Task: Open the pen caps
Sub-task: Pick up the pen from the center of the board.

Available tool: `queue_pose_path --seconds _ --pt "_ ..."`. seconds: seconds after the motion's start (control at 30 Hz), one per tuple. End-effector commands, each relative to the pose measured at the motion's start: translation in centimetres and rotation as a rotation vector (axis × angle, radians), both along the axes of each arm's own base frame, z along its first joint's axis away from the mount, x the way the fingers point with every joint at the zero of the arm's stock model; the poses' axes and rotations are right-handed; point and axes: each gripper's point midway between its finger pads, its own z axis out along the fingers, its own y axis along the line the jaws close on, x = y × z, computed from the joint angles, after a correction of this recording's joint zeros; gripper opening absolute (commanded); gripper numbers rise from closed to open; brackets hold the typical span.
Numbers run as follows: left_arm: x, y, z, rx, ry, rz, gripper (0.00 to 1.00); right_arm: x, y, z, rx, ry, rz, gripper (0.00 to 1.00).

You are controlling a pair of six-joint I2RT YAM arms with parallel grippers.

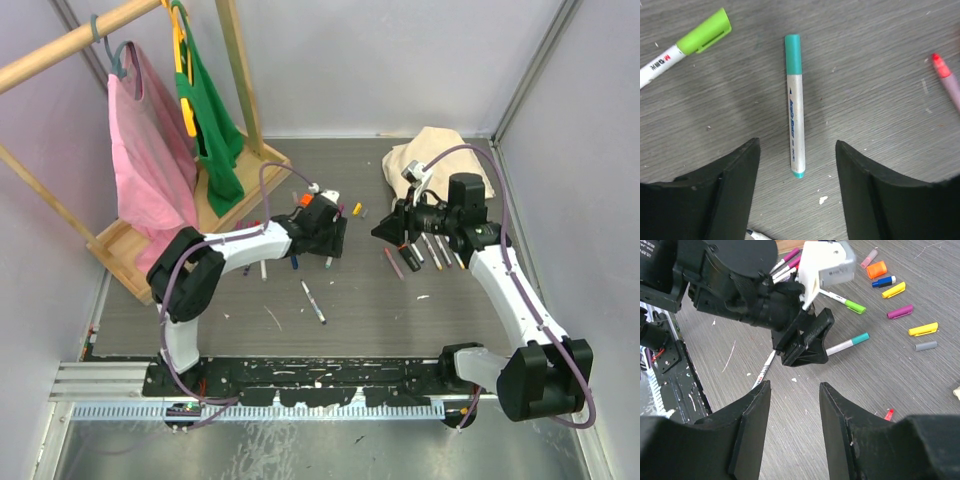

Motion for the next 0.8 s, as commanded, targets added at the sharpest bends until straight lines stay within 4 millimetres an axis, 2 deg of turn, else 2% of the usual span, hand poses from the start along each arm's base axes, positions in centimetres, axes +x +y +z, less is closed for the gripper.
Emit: queue_pose_path --seconds 0.0,0.2,0.53,0.7,0.77 --pt "0.1 0.8 -0.1 0.137 -0.008 -0.020 0.60 0.0 0.2 0.6 0.011 -0.028 0.025 0.49" --pt "-0.2 0.0 -1.2 0.147 0.036 -0.051 0.45 0.0 0.1 0.6 0.010 -0.029 0.020 0.50" --pt "-0.2 -0.7 -2.3 0.147 0.066 -0.071 0.34 0.0 0.1 0.6 0.011 -0.031 0.021 0.50" --pt "-0.4 -0.6 -2.8 0.154 0.078 -0.077 0.32 0.0 0.1 0.7 0.013 -0.033 0.023 0.50" --pt "-0.5 -0.5 -2.9 0.158 0.080 -0.076 0.28 0.0 0.1 0.7 0.012 -0.032 0.023 0.50"
